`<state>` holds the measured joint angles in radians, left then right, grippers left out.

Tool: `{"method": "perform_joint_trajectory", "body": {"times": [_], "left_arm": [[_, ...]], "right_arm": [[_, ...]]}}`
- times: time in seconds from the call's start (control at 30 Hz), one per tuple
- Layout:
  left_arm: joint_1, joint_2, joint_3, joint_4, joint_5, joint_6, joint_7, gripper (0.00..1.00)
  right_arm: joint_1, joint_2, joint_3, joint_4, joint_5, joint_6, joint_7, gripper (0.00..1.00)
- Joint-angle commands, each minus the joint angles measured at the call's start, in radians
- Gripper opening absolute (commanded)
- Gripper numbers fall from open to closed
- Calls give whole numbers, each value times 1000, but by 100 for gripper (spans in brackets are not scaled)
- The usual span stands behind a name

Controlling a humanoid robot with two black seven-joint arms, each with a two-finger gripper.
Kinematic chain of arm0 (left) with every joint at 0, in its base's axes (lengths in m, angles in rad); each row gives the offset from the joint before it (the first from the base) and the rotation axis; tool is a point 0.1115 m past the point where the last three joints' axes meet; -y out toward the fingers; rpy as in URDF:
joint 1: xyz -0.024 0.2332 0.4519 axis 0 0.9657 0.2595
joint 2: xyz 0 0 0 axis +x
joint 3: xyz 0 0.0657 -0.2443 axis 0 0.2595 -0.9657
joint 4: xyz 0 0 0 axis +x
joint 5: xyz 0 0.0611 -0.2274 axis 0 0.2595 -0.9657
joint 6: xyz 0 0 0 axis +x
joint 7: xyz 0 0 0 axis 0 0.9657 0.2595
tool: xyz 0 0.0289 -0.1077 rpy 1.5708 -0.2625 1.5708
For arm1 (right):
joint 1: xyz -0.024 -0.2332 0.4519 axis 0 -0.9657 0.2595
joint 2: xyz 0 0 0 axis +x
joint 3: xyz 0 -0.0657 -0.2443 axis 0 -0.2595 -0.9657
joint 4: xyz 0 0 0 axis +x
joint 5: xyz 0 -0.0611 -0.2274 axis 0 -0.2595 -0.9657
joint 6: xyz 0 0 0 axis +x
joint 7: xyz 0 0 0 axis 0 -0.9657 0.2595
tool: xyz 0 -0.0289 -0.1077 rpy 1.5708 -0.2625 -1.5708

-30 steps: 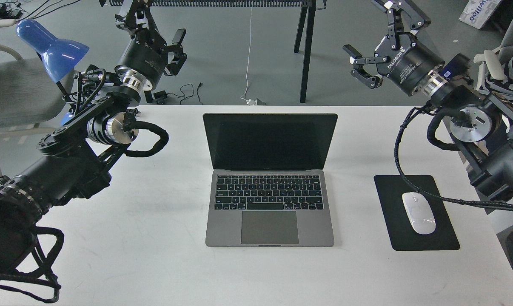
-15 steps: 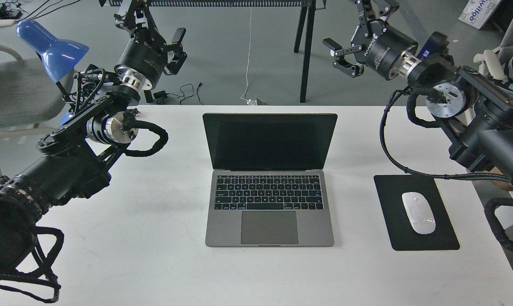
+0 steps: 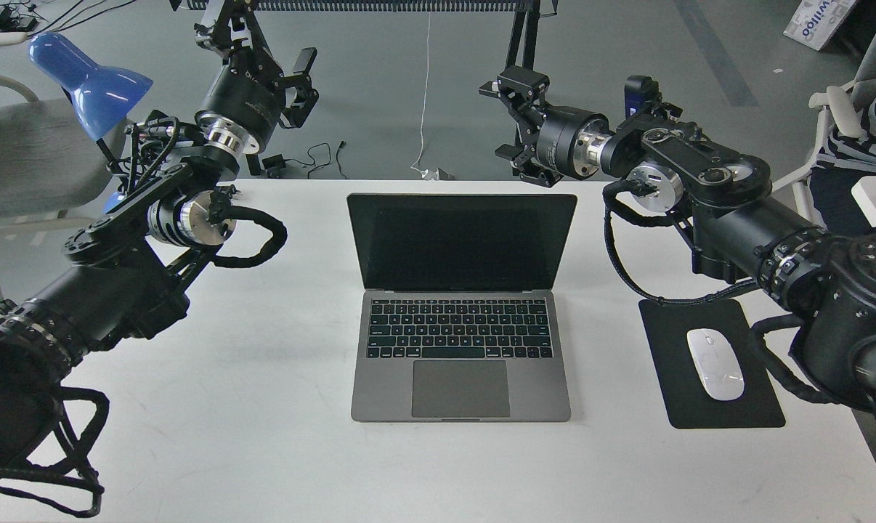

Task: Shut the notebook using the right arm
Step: 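Lower the right gripper onto the top edge of the laptop screen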

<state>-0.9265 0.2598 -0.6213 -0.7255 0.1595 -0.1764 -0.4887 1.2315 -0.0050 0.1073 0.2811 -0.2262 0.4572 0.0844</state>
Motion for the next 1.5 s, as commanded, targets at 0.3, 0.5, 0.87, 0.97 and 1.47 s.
{"method": "perform_joint_trajectory", "body": {"times": [0.3, 0.5, 0.87, 0.97, 1.47], "left_arm": [[0, 1, 0, 0, -1, 0, 0, 100], [0, -1, 0, 0, -1, 0, 0, 100], [0, -1, 0, 0, -3, 0, 0, 100], [0, 1, 0, 0, -3, 0, 0, 100], [0, -1, -1, 0, -5, -2, 0, 100]], "right_arm": [[9, 5, -127, 49, 1, 12, 0, 100], [8, -65, -149, 205, 1, 18, -6, 100], [6, -245, -205, 516, -31, 17, -9, 100], [5, -286, -225, 585, -51, 17, -9, 100], [-58, -378, -233, 837, -177, 17, -9, 100]]}}
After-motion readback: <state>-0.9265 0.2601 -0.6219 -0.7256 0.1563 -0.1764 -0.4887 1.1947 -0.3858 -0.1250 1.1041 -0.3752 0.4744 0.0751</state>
